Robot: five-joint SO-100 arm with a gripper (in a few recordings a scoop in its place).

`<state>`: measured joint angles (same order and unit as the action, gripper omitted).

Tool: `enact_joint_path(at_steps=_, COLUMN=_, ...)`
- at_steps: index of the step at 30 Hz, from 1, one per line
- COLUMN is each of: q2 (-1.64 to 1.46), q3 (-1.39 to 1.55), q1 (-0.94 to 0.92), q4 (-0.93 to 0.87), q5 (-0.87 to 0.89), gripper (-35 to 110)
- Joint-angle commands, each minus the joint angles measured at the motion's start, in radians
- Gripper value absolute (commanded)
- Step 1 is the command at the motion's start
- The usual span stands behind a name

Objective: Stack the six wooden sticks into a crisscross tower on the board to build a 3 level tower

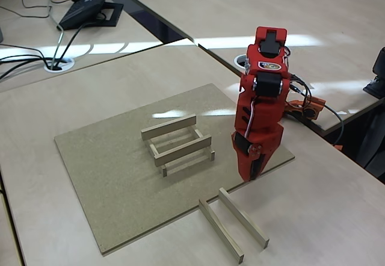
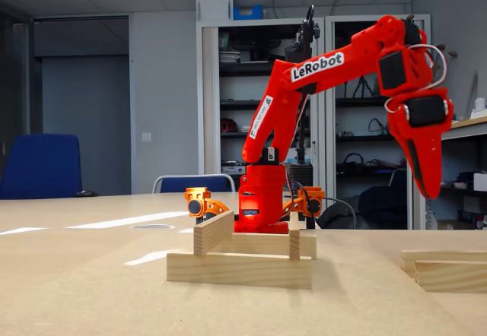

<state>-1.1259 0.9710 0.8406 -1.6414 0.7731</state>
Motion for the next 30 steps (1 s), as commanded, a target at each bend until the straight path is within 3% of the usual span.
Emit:
enact_joint_path(at_steps=1, q2=0.002, q3=-0.044, q1=0.044, q4=-0.014, q5=0.005, gripper=5)
enact_joint_path(at_steps=8, q2=0.043, q3=-0.067, q1=0.08, q4=0.018, q5=0.005, gripper=16)
enact_joint_path(at_steps=30, q2=0.213, q3=-0.196, q1=0.029, q4=0.08, q5=-0.021, gripper=23)
